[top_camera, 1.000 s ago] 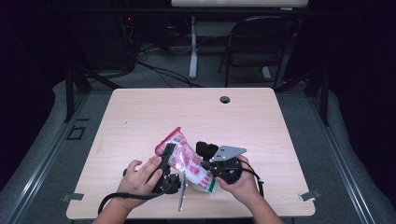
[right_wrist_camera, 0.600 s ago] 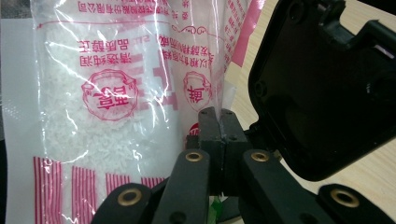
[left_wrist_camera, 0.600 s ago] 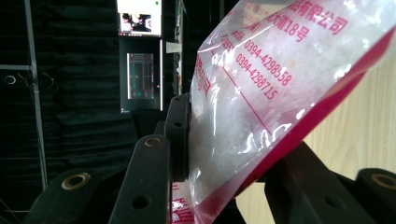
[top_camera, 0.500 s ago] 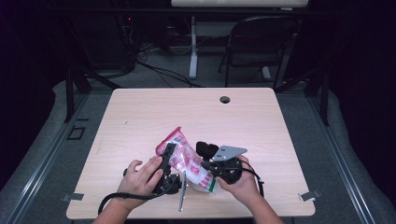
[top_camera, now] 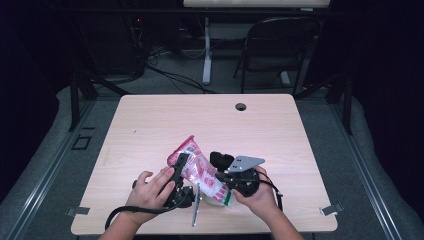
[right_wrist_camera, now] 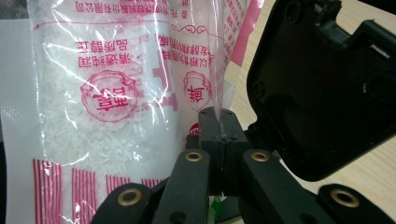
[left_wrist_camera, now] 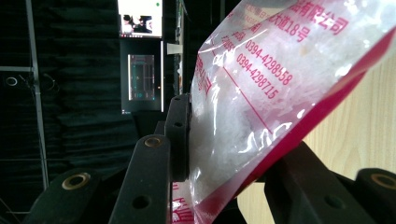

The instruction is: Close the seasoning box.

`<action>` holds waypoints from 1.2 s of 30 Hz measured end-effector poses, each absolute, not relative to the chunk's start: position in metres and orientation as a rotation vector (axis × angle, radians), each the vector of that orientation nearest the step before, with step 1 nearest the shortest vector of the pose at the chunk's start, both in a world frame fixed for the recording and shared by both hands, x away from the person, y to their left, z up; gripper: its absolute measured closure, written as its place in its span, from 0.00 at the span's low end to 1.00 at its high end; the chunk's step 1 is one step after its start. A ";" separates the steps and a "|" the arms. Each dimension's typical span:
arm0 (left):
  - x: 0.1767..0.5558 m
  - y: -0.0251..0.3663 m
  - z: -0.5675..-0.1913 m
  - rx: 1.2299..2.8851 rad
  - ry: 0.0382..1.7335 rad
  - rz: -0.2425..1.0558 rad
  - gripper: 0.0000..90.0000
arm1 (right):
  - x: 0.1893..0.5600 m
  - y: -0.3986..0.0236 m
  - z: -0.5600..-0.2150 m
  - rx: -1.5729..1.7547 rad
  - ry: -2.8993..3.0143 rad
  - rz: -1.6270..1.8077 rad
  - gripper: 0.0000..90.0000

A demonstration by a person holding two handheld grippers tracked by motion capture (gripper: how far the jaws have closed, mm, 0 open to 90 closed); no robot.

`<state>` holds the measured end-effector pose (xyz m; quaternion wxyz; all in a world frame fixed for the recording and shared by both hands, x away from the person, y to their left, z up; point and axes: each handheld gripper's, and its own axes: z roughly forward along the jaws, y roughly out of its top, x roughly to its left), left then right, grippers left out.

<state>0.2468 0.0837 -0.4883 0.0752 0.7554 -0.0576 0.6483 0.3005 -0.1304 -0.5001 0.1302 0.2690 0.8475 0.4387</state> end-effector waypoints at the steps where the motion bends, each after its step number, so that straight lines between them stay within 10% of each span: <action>1: 0.247 0.084 -0.488 2.266 -0.173 1.945 0.78 | 0.301 -0.130 -0.500 0.785 2.459 1.284 1.00; 36: 0.245 0.081 -0.485 2.266 -0.220 1.961 0.77 | 0.301 -0.132 -0.500 0.791 2.449 1.288 1.00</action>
